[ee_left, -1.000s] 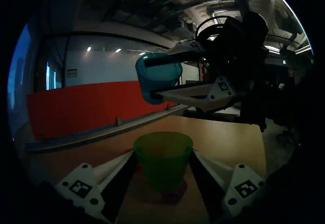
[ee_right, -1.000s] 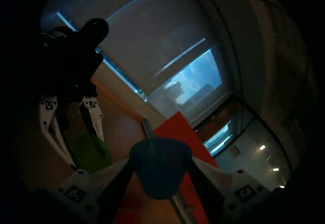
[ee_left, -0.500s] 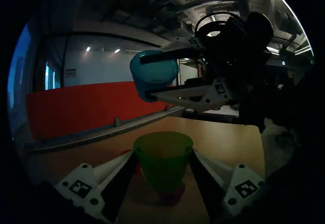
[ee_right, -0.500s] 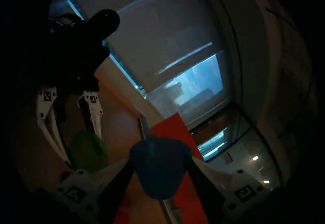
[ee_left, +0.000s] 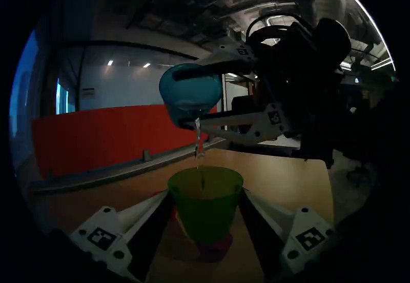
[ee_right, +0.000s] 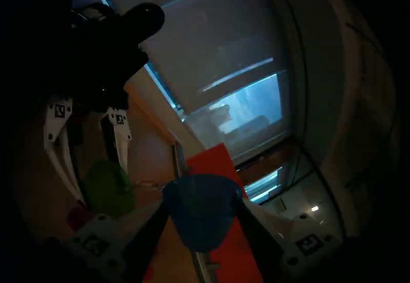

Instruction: Pour water

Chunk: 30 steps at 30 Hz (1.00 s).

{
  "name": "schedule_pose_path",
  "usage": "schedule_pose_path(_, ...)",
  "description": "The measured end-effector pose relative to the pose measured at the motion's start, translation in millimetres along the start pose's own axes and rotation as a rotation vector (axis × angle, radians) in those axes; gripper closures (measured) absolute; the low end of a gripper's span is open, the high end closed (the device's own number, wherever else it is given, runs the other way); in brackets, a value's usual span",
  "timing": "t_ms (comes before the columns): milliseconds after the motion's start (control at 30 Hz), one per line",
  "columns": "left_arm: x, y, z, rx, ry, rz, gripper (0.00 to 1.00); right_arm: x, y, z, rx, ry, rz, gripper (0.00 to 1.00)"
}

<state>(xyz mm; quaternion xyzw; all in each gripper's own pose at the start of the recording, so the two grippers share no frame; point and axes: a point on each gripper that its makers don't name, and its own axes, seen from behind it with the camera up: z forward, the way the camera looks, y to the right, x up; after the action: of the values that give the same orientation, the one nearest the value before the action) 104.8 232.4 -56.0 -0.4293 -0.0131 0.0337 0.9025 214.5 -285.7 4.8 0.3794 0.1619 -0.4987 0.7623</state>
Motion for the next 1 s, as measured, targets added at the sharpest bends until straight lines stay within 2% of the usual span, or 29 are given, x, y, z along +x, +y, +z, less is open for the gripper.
schedule_pose_path(1000, 4, 3.8, 2.8, -0.011, 0.000, 0.008, 0.15, 5, 13, -5.7, -0.036, 0.001, -0.106, 0.11)
